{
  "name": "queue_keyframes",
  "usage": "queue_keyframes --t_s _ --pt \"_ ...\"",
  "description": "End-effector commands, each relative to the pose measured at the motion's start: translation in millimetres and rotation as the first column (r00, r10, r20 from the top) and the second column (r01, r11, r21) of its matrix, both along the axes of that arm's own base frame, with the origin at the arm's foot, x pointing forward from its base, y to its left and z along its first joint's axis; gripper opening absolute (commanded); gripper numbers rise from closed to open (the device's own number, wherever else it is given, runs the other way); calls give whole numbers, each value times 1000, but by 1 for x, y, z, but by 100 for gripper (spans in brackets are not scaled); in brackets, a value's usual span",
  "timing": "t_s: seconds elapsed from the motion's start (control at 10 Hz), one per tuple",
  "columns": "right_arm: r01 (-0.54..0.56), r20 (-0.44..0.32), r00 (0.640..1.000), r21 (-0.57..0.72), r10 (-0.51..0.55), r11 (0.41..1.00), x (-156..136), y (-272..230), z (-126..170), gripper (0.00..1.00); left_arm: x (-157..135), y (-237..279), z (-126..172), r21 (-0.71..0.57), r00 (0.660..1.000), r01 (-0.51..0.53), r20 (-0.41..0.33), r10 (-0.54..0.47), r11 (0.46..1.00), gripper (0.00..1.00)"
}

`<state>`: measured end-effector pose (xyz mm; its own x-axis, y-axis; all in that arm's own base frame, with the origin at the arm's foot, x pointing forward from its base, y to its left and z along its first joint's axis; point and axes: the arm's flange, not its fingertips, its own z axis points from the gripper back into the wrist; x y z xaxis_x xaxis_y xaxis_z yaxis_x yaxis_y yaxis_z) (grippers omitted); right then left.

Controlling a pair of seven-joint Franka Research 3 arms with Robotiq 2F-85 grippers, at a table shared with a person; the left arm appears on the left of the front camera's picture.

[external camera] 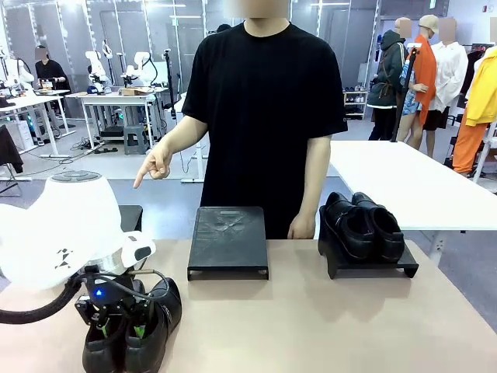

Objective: Place the shoes on the stand as instructed by the person.
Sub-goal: Pick up another pair of Shoes and place it on the Shoes Stand indicated by the person.

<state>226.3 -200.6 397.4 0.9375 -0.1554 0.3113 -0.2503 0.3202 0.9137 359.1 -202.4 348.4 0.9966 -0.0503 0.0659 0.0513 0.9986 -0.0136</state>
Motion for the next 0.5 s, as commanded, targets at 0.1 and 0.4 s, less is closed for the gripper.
queue_keyframes --t_s 0.1,0.4 --pt "-11 5 1000 -7 11 1000 -3 -1 2 100 6 -11 -3 26 1000 -18 23 17 999 0" --pt "-11 5 1000 -7 11 1000 -3 -1 2 100 6 -12 -5 10 1000 -13 17 13 1000 0"
